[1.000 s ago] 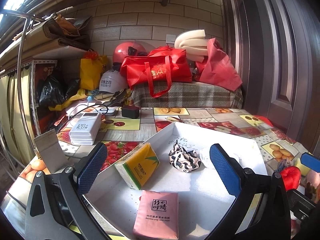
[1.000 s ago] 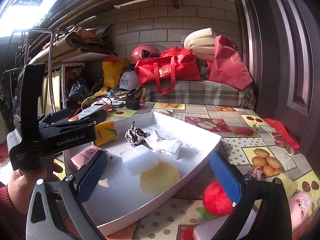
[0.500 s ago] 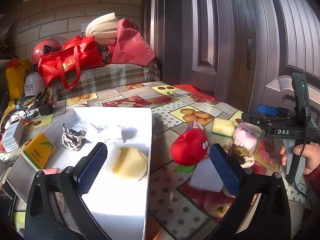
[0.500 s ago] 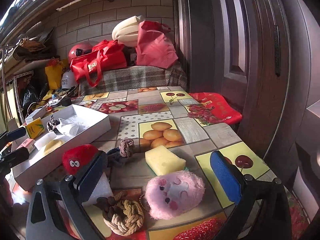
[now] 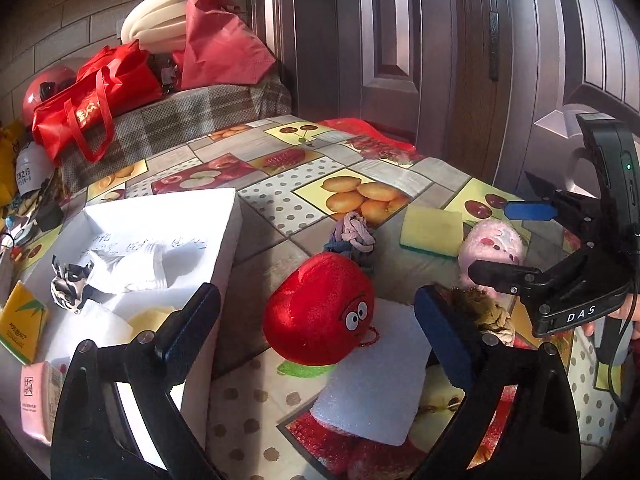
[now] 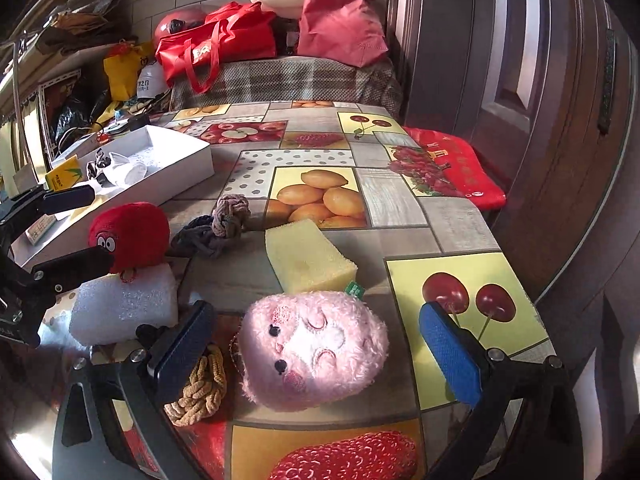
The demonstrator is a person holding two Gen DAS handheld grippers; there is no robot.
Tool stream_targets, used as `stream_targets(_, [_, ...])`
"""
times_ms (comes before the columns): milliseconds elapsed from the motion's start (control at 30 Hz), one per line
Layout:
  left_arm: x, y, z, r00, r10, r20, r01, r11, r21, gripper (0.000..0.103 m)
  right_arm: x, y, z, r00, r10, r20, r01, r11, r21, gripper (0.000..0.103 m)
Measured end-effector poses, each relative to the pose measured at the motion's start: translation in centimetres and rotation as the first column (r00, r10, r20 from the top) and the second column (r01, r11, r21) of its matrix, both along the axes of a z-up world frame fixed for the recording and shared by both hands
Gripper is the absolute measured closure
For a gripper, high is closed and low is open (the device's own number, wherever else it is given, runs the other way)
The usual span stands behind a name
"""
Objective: Organize soft objects
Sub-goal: 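Move both tools back from the box toward the remaining table items, then grasp the pink plush toy with the right tool while the left tool grasps the red plush ball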
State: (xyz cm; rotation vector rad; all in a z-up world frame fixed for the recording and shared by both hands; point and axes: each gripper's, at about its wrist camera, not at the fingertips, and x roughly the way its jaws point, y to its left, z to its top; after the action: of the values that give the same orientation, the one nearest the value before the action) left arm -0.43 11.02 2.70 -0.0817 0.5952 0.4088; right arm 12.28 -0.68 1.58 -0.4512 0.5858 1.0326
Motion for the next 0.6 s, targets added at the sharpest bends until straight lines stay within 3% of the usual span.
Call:
stream_targets(33, [0.6,0.0,-0.1,1.0,0.004,-0.02,-0.004,1.0,0.009,0.011,0.1,0.2,-0.2,1.0,0.003,-0.011,-0.003,1.0,-0.017,0.01])
stream_targets(67, [1.1,0.0,-0.3,0.999,0.012,-0.04,-0.012,1.0,0.014,0.024,0.4,0.4,-0.4,1.0,0.004,-0.024,-0.004,1.0,-0.028,0.029])
stream_targets(100, [1.5,0.1,-0.5,0.998,0.02,-0.059,-0.019,1.0,0.015,0.03,0.7,0.3,-0.6,0.999,0.003,-0.042,-0.005,0.999,-0.036,0.036])
stream_targets(167, [2.2,0.4,-1.0,0.995,0.022,-0.101,-0.022,1.0,0.003,0.043,1.1,0.3,-0.7,0.998,0.004,-0.07,-0.006,0.999,-0.035,0.036])
stream_targets(333, [2.0,0.3,-1.0,0.996,0.001,-0.091,-0.002,1.0,-0.018,0.051,0.8,-0.6,-0.2,0.998,-0.007,-0.055,0.008,1.0,0.011,0.038])
stream_targets(433, [1.0,-0.2,-0.3,1.0,0.0,-0.03,0.001,1.0,0.013,0.051,0.5,-1.5,0.6,0.999,-0.027,-0.028,0.029,0.997,0.071,0.038])
stream_targets(600, [-2.1,-1.5,1.3,0.99,0.02,0.137,-0.033,0.995,0.097,0.051,0.4,-3.2,1.8,0.997,-0.081,0.009,0.079,0.982,0.174,0.038])
